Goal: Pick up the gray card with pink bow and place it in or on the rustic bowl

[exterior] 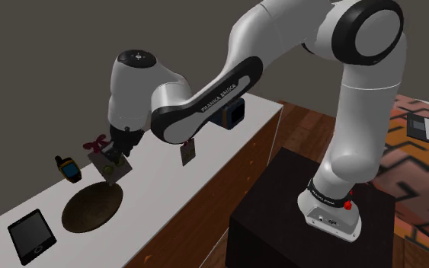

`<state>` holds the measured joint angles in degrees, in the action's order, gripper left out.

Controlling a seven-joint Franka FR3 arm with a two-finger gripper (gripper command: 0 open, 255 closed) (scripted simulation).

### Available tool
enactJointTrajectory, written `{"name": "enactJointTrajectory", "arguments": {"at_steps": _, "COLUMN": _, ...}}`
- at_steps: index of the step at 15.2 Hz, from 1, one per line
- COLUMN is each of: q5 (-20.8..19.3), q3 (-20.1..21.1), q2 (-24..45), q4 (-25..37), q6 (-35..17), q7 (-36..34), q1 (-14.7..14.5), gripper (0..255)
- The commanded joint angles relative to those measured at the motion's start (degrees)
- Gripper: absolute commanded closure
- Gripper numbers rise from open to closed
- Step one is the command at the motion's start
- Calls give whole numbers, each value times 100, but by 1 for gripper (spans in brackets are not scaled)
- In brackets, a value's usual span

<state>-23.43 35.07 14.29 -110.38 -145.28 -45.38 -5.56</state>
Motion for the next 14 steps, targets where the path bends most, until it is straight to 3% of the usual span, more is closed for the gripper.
{"name": "enactJointTrajectory", "arguments": {"at_steps": 1, "q5": -384, "q3": -95, "q2": 453, "q4": 556, "q6": 236, "q7": -346, "q1": -331, "gripper": 255}}
{"name": "enactJointTrajectory", "arguments": {"at_steps": 7, "q5": -945, "q3": -364, "q2": 1701, "q4": 2402, "q6": 1050, "q7": -724, "q1": -1283, "gripper": 255}}
{"name": "enactJointTrajectory", "arguments": {"at_steps": 14, "q5": -1162, "q3": -513, "q2": 1890, "q4": 2176, "q6": 658, "q7": -934, "q1": -1344, "gripper": 255}}
